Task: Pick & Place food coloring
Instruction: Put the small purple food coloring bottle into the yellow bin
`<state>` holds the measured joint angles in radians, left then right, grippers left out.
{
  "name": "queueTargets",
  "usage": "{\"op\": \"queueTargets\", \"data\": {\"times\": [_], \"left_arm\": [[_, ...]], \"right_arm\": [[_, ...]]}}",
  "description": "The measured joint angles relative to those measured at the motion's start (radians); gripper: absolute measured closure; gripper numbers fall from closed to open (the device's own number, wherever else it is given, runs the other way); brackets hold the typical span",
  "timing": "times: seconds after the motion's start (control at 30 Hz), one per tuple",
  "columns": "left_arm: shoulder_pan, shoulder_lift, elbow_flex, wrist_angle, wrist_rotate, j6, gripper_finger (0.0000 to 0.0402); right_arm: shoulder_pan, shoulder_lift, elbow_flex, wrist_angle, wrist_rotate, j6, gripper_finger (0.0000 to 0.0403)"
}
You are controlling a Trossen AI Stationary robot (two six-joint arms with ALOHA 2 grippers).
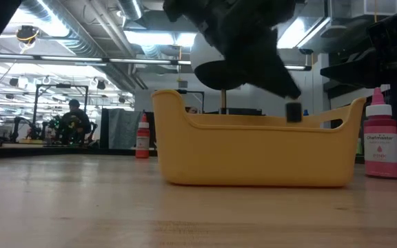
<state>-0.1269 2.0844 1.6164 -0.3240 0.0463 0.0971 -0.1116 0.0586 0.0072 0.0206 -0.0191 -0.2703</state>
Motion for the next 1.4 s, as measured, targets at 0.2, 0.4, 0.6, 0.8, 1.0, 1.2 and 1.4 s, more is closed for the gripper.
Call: {"op": "queueTargets", "data": {"times": [0.2, 0.4, 0.6, 0.8, 1.0, 1.2, 1.4], "left_arm": [[0.008, 0.030, -0.002, 0.008, 0.006, 0.005, 0.0343], [0.007, 0.062, 0.001, 0.038, 0.007, 0.021, 0.0343], [0.011, 0.076, -0.001, 0.037, 0.009, 0.030, 0.0343], [0.016, 0.076, -0.006, 0.067, 0.009, 0.040, 0.0343], [0.024, 0.076, -0.006, 0.068, 0.008, 0.046, 0.0343], [0.025, 0.076, -0.006, 0.067, 0.004, 0.047, 0.0343], [0.025, 0.085, -0.006, 0.073, -0.001, 0.047, 0.0343]], "right_arm": [[0.000, 0.000, 0.000, 0.000, 0.000, 0.000, 0.0386], [0.000, 0.000, 0.000, 0.000, 0.000, 0.000, 0.0386], [0.000, 0.000, 0.000, 0.000, 0.000, 0.000, 0.0386], [0.000, 0.000, 0.000, 0.000, 0.000, 0.000, 0.0386], [0.000, 0.000, 0.000, 0.000, 0.000, 0.000, 0.0386], [0.000, 0.000, 0.000, 0.000, 0.000, 0.000, 0.0386], [0.000, 0.000, 0.000, 0.000, 0.000, 0.000, 0.0386]]}}
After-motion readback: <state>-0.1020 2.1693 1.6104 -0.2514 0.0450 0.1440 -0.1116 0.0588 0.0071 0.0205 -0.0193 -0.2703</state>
